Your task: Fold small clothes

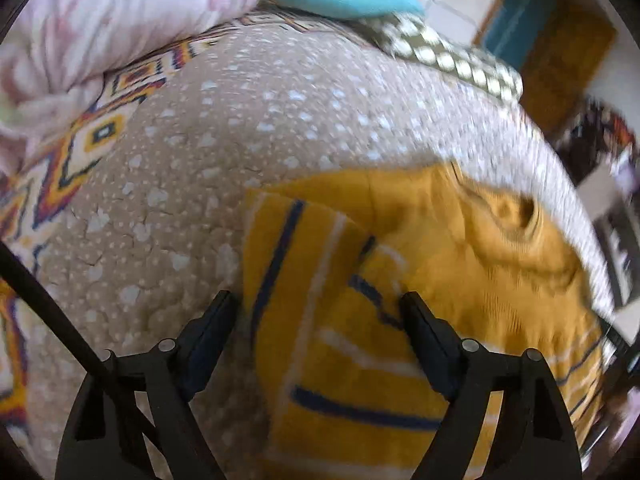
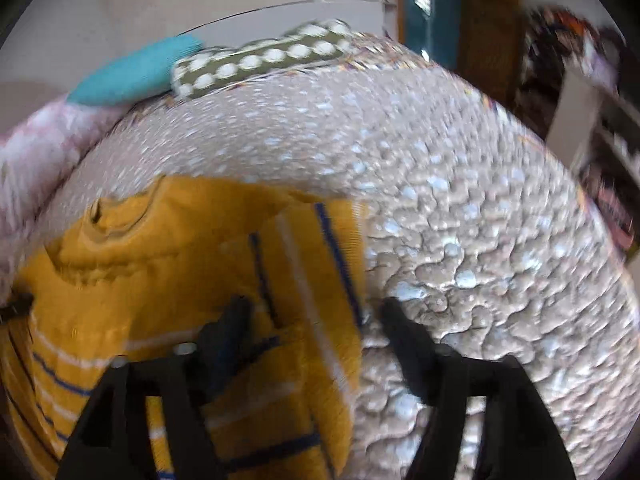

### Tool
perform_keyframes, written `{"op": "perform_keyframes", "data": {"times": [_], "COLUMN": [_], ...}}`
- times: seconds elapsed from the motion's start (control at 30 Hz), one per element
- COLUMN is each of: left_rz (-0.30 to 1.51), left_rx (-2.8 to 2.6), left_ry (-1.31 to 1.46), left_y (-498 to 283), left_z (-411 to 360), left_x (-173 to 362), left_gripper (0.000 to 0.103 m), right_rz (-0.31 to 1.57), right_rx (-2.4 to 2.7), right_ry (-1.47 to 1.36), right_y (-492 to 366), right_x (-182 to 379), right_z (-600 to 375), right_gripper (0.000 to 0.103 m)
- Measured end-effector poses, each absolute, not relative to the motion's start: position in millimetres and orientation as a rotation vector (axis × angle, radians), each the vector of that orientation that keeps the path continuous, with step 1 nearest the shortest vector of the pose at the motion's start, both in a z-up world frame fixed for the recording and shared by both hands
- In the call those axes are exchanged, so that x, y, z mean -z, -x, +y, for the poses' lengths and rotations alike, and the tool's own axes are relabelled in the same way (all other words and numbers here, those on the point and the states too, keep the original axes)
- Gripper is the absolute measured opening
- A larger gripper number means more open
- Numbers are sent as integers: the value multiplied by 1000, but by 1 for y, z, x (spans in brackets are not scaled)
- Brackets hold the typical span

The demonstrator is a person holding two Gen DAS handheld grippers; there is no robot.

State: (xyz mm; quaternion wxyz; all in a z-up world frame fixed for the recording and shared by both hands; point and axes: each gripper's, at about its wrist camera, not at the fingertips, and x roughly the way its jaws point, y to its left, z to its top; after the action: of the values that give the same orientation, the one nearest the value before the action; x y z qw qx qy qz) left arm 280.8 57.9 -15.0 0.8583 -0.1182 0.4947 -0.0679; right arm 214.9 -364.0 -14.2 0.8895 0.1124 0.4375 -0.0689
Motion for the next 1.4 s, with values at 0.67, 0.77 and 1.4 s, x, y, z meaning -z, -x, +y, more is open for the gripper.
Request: {"op": "perform_keyframes", "data": {"times": [0.67, 0.77, 1.4], "left_rz": [912, 904, 936], "left_rx": [81, 49, 98], "left_ry": [295, 225, 304], "left_y": [-132, -121, -113], "left_z": [67, 61, 87], "left_x": [-32, -18, 14], "left_gripper": [86, 86, 88], "right_rz": [796, 790, 892], "right_rx": [103, 69, -178], "right_ry": [-330, -239, 102], "right_y": [-137, -102, -139], "right_x": [-53, -63, 0], "right_z": [-371, -347, -123], "right_gripper": [83, 83, 46]}}
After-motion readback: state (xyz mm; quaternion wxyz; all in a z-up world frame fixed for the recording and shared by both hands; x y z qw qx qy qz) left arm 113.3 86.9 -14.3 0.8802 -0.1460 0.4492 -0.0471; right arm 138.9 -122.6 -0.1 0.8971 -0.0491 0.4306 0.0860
